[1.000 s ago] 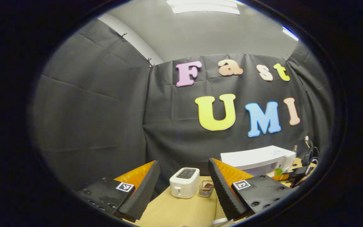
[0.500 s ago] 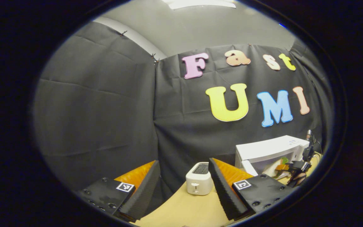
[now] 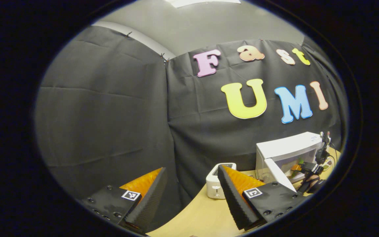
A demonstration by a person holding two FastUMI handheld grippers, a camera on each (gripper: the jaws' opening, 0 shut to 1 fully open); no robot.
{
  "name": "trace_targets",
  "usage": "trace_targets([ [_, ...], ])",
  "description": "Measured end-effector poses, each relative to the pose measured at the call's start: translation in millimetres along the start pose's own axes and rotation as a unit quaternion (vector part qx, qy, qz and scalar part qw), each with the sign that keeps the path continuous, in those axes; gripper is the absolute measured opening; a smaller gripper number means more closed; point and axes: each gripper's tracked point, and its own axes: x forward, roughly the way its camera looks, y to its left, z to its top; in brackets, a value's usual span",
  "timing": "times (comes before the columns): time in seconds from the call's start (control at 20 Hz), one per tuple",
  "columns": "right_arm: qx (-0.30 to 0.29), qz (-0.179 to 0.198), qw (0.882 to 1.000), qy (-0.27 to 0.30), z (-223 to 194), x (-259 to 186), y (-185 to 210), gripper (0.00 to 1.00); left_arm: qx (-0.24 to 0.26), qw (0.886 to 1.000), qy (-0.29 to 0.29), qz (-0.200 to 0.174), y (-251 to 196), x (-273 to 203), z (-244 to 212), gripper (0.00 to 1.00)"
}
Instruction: Open the microwave oven with the left hand, put the food in, and close the microwave oven.
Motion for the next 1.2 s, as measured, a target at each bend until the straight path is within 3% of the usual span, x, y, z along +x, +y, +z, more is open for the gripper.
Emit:
trace_targets([
  [0.05,-0.013,-0.012,1.0,0.006,-3,4,-6,0.34,0.001,1.0,0.0,0.002,1,0,0,1.0],
  [0.1,-0.019,-0.018,1.0,0.008,-1,7,-10,0.46,0.0,1.0,0.001,0.003,2,0,-1,1.0],
  [0.3,-0.067,-0.067,0.995,0.005,8,14,-29,0.61,-0.012,1.0,0.008,0.006,2,-1,-9,1.0],
  [0.35,-0.08,-0.075,0.994,0.005,10,15,-33,0.76,-0.011,1.0,0.007,0.007,3,-1,-9,1.0],
  [0.55,-0.119,-0.086,0.989,-0.011,26,4,-37,0.8,-0.014,1.0,0.011,0.0,-2,-5,-16,0.93],
  [0.6,-0.137,-0.087,0.986,-0.021,32,-3,-36,0.8,-0.017,1.0,0.012,-0.002,-4,-7,-19,1.0],
  [0.75,-0.177,-0.07,0.981,-0.036,46,-25,-25,0.8,-0.023,1.0,0.012,0.002,-5,-13,-25,0.93],
  [0.8,-0.187,-0.063,0.98,-0.038,50,-37,-23,0.83,-0.026,1.0,0.012,0.003,-6,-17,-28,0.95],
  [0.85,-0.198,-0.054,0.978,-0.044,56,-46,-19,0.98,-0.03,0.999,0.012,0.002,-7,-21,-29,0.96],
  [0.95,-0.228,-0.038,0.971,-0.056,67,-70,-11,0.99,-0.031,0.999,0.015,0.007,-7,-27,-38,1.0],
  [1.0,-0.241,-0.03,0.968,-0.064,74,-85,-7,0.98,-0.031,0.999,0.016,0.01,-7,-31,-41,0.93],
  [1.2,-0.274,0.001,0.957,-0.096,102,-146,4,0.98,-0.039,0.999,0.023,0.015,-15,-45,-50,0.97],
])
